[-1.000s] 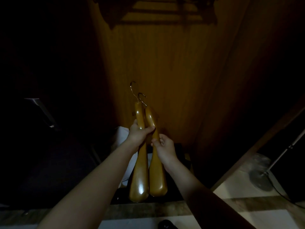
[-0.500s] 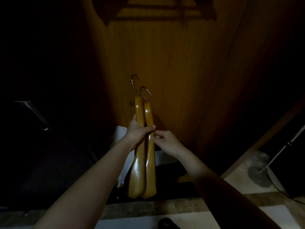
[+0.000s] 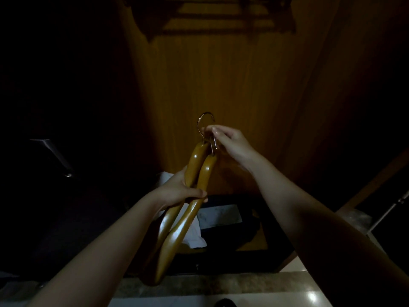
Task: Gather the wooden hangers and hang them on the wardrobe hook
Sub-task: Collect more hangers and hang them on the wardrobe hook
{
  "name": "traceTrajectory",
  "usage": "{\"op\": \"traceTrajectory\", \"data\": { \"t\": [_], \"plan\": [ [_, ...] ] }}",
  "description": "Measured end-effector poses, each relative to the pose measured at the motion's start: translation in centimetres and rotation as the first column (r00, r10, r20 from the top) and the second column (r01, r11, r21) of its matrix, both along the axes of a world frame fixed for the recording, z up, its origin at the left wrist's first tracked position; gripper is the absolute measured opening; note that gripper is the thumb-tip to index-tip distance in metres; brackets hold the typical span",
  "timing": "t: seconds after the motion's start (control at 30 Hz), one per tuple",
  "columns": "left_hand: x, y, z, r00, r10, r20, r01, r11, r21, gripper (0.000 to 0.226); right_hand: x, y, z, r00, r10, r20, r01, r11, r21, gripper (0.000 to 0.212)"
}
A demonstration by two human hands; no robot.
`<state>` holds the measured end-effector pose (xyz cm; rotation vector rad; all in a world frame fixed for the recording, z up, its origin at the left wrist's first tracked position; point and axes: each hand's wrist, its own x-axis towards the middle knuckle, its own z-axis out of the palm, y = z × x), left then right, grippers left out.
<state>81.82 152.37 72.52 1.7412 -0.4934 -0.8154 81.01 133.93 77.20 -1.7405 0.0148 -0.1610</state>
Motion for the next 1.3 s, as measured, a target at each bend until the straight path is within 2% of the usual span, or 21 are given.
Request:
{"op": "traceTrajectory", "data": {
  "t": [0.1,0.27,0.43,0.63,0.73,0.83,0.93,1.0,1.13,1.2,1.3],
  "plan": [
    [-0.3,0.2,0.4,1.0,-0.029,-0.007,0.029,1.0,0.01,0.07,-0.2,0.4,-0.4,0.996,0.081,-0.027,-0.079,0.992,0.095,0.022],
    [-0.7,0.2,0.8,1.0,-0.016,-0.026,0.014,0.999,-0.051,0.066,-0.5,0.8,0.1,0.997,0.074,0.038,-0.075,0.997,0.024,0.02],
    [-1.4,-1.3,0.2,0.987,0.154,0.038,-0.149,0.982,-0.116,0.063,-0.2,1.4,0.5,0.982,-0.076,0.173,0.085,0.995,-0.044,0.022],
    [-2.9,-3.3,0.1,0.926,0.369,0.08,-0.347,0.915,-0.205,0.043,0.5,2.6,0.3,0.916,-0.301,0.265,0.334,0.939,-0.088,0.029],
    [-3.4,-3.9,-0.2,0.901,0.433,0.026,-0.414,0.877,-0.245,0.042,0.3,3.1,0.6,0.891,-0.335,0.307,0.38,0.919,-0.102,0.031],
    [-3.8,-3.8,-0.8,0.895,0.441,-0.068,-0.441,0.851,-0.287,0.036,0.0,3.3,0.9,0.918,-0.285,0.275,0.306,0.952,-0.032,0.03],
    [-3.4,-3.0,-0.7,0.84,0.454,-0.297,-0.54,0.753,-0.376,0.029,-0.3,3.0,1.1,0.947,-0.28,0.157,0.266,0.958,0.108,0.028],
    [-2.2,-2.2,-0.8,0.793,0.501,-0.347,-0.606,0.709,-0.361,0.034,-0.4,2.3,0.8,0.959,-0.273,0.077,0.251,0.943,0.218,0.029],
    [-0.7,-1.8,-0.4,0.841,0.537,-0.074,-0.535,0.801,-0.268,0.028,-1.0,0.8,0.8,0.985,-0.173,-0.018,0.164,0.889,0.428,0.024],
    [0.1,-1.8,0.2,0.846,0.532,0.032,-0.509,0.825,-0.246,0.031,-1.2,-0.3,1.3,0.992,-0.114,-0.05,0.124,0.881,0.456,0.021],
    [1.9,-1.4,1.6,0.812,0.571,0.122,-0.531,0.809,-0.25,0.047,-1.5,-2.4,2.7,0.996,-0.045,-0.082,0.077,0.896,0.438,0.019]
  ]
}}
